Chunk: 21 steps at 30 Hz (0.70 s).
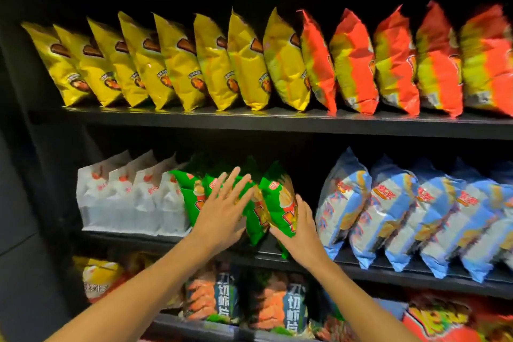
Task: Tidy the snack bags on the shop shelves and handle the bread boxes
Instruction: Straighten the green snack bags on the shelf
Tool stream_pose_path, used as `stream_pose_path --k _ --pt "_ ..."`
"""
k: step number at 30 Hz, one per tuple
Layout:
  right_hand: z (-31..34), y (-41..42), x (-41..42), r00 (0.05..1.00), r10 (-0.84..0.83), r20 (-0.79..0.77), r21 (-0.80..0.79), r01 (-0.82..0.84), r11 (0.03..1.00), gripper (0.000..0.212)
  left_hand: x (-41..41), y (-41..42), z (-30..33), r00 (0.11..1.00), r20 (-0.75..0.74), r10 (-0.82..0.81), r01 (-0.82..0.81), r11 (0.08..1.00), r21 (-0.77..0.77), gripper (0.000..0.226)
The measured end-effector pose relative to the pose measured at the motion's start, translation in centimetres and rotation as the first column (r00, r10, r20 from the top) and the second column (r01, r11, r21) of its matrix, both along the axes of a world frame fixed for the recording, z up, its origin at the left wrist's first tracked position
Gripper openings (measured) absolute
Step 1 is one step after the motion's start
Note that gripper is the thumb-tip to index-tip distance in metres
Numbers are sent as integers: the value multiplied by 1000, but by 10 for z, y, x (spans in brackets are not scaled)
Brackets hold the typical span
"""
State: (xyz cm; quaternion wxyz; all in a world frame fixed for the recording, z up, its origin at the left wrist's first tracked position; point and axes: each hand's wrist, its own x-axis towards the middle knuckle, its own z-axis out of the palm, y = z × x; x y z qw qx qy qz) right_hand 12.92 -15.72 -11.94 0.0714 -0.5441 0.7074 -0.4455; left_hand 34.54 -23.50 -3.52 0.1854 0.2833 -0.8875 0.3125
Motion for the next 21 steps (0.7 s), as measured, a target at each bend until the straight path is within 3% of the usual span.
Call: stream_pose_path --k 6,13,17,19,21 --pt "-3 -3 10 992 -114 55 -18 115 993 81 11 -27 -3 985 -63 -164 164 986 2 74" --pt "16 39 36 961 -270 64 -124 276 953 74 12 -32 -4 910 -182 -371 389 918 73 68" --pt "25 70 54 951 -299 73 -200 308 930 72 10 5 -8 721 -507 -472 647 721 248 72" --pt "29 84 62 950 -299 88 -246 311 918 70 5 34 -14 659 -671 -340 710 576 405 83" --pt "29 96 72 957 -279 81 -274 291 917 71 -3 63 -21 604 -779 -168 773 361 521 94"
